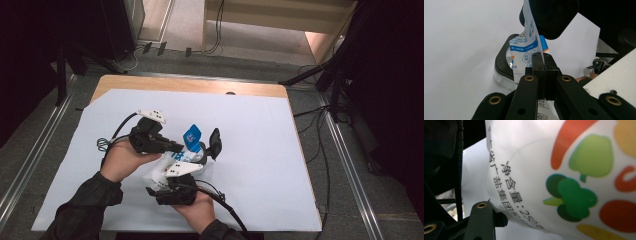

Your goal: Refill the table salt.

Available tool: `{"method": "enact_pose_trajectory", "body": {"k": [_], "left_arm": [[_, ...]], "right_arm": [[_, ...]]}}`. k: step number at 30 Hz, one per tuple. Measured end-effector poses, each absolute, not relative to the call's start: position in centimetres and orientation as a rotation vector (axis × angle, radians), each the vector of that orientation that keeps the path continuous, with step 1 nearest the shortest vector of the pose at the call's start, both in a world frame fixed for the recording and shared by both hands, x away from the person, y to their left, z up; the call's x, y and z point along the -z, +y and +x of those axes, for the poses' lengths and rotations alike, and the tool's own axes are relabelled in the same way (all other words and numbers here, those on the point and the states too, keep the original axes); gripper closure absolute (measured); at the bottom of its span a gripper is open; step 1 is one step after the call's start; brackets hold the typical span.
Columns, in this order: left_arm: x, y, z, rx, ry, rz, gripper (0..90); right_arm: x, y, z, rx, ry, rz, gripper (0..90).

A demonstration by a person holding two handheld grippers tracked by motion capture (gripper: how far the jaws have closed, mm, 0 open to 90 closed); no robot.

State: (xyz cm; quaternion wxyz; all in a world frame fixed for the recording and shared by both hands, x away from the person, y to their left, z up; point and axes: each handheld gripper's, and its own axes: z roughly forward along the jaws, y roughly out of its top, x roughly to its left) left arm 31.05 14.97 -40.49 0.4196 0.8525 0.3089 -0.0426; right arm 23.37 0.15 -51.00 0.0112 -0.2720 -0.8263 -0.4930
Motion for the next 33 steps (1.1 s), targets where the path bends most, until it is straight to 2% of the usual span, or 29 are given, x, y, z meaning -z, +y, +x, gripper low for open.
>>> {"method": "enact_pose_trajectory", "body": {"k": [20, 33], "left_arm": [[40.47, 15.52, 30.7, 0.158, 0.797, 2.131, 87.8], [40.29, 15.17, 30.61, 0.118, 0.8, 2.144, 90.0]], "right_arm": [[51.13, -0.27, 23.46, 1.55, -2.527, -0.894, 48.1], [50.48, 0.24, 23.13, 1.539, -2.56, -0.817, 45.7]]}}
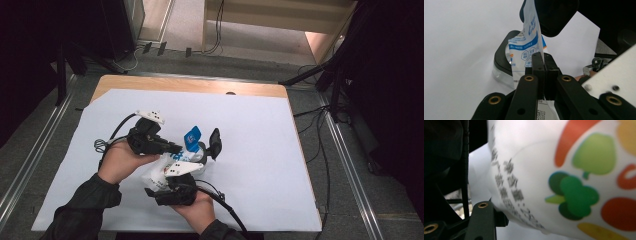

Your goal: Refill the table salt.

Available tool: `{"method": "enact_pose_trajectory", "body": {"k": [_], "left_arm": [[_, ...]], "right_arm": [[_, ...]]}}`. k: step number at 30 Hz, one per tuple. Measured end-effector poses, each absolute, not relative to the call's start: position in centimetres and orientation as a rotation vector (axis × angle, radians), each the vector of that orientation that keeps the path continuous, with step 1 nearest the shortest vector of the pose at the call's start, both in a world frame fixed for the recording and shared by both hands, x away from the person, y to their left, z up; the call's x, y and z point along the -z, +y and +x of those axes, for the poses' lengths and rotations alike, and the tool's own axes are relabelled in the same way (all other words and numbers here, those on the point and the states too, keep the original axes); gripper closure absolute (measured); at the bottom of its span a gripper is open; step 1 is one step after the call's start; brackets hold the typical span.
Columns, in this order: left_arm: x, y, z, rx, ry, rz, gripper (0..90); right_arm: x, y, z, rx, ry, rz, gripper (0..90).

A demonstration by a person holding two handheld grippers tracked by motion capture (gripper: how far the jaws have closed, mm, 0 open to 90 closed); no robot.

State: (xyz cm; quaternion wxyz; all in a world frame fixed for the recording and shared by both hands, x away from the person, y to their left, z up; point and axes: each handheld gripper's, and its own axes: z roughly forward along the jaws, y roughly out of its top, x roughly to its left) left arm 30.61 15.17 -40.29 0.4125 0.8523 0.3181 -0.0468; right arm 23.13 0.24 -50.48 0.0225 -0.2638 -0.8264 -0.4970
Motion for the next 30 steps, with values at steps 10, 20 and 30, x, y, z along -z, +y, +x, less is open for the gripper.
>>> {"method": "enact_pose_trajectory", "body": {"k": [10, 20, 30], "left_arm": [[40.46, 14.93, 30.77, 0.124, 0.807, 2.131, 90.0], [40.5, 15.37, 30.86, 0.165, 0.827, 2.134, 87.5], [40.15, 15.83, 30.64, 0.141, 0.849, 2.16, 90.0]], "right_arm": [[50.45, 0.17, 23.32, 1.553, -2.5, -0.841, 47.1], [50.54, -0.24, 23.45, 1.567, -2.476, -0.874, 48.5], [50.56, -0.3, 23.48, 1.564, -2.481, -0.872, 49.4]]}}
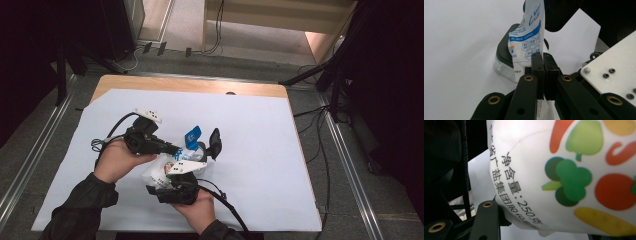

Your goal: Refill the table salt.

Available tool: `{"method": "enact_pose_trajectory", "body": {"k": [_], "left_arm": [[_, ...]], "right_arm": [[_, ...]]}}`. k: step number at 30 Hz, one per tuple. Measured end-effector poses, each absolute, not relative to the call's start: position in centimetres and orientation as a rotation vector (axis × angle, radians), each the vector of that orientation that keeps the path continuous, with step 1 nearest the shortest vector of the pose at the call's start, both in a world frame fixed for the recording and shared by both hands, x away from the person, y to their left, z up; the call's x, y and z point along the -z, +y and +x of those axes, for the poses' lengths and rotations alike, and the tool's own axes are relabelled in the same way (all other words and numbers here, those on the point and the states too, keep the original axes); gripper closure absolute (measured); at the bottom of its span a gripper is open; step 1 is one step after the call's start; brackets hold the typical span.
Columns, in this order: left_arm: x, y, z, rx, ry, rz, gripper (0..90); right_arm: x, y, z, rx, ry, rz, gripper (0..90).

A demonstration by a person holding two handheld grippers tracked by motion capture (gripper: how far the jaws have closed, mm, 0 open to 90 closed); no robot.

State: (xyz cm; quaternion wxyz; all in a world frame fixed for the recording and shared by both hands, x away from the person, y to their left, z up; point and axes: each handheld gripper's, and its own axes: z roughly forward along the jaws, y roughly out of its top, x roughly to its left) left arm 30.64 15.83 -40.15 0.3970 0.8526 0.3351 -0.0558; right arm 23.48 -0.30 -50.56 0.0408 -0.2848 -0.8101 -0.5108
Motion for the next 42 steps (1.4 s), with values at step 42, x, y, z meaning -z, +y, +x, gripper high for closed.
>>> {"method": "enact_pose_trajectory", "body": {"k": [42], "left_arm": [[40.07, 15.75, 29.95, 0.082, 0.876, 2.127, 90.0]], "right_arm": [[49.92, -0.13, 23.78, 1.562, -2.447, -0.837, 49.1]]}}
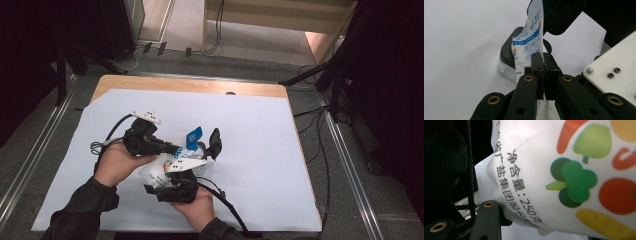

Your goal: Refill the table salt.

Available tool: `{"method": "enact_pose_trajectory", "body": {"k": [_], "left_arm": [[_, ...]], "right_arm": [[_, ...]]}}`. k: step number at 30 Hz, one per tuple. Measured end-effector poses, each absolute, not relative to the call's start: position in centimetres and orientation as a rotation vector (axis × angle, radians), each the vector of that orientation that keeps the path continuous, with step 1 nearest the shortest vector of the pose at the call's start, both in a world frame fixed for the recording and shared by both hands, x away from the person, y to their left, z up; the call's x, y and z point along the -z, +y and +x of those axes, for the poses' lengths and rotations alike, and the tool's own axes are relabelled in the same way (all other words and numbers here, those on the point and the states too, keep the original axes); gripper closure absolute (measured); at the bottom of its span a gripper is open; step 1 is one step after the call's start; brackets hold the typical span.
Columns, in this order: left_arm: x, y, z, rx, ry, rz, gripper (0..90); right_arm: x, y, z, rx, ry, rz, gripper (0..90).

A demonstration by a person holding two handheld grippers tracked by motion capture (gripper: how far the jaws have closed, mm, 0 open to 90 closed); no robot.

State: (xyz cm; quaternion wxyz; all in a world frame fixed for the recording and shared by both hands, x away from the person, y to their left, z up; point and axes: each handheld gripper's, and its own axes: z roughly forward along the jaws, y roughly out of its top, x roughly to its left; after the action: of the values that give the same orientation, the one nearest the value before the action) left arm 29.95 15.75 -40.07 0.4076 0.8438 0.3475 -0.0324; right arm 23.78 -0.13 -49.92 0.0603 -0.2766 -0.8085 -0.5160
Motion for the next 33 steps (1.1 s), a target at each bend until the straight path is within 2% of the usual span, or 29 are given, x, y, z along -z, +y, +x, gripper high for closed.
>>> {"method": "enact_pose_trajectory", "body": {"k": [33], "left_arm": [[39.7, 14.8, 30.3, 0.073, 0.9, 2.125, 90.0]], "right_arm": [[49.5, -0.2, 24.1, 1.568, -2.406, -0.824, 50.6]]}}
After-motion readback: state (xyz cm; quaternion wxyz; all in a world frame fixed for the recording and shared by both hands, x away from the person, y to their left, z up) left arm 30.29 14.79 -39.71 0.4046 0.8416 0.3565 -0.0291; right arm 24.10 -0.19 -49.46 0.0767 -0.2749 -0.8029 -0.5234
